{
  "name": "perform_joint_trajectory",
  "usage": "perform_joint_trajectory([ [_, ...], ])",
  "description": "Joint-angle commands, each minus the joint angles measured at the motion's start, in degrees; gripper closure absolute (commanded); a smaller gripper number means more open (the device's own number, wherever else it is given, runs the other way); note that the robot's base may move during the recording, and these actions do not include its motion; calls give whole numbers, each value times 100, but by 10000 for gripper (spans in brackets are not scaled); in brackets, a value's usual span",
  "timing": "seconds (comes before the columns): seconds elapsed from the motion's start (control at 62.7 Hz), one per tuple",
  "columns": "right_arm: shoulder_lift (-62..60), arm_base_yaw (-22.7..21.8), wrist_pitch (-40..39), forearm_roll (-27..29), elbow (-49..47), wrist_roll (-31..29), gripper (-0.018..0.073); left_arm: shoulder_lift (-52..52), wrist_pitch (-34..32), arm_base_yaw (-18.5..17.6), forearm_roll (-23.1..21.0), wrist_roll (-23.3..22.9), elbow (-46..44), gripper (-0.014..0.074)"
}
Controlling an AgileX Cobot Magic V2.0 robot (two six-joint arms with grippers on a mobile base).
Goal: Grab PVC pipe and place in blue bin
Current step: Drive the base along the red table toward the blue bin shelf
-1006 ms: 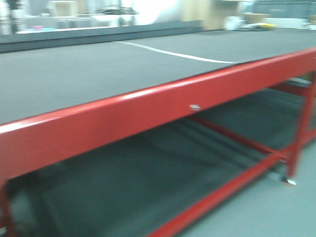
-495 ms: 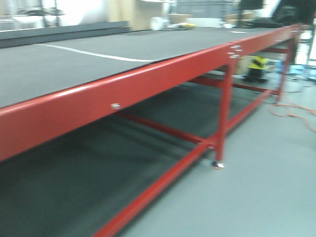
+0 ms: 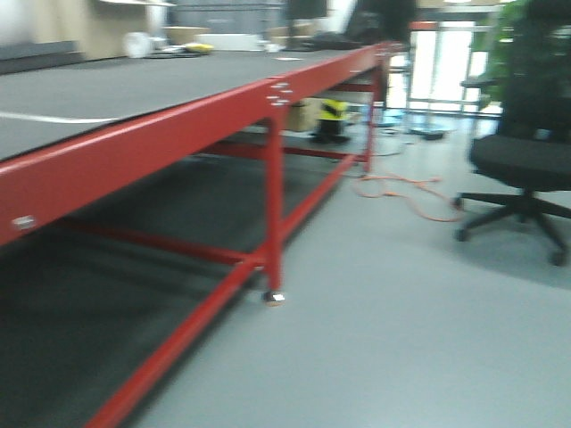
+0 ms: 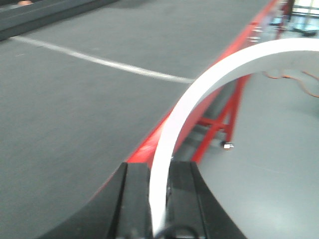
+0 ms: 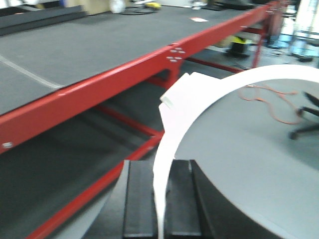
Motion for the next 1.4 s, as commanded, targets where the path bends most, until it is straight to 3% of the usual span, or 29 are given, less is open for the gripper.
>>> perform_joint_trajectory([
  [0.0,-27,-2,-135,-37,11,-24,728,-20,-152,-1,-33,-15,-19,707],
  [1.389,-27,-2,-135,-37,11,-24,728,-20,-155,-1,-23,-15,-19,707],
])
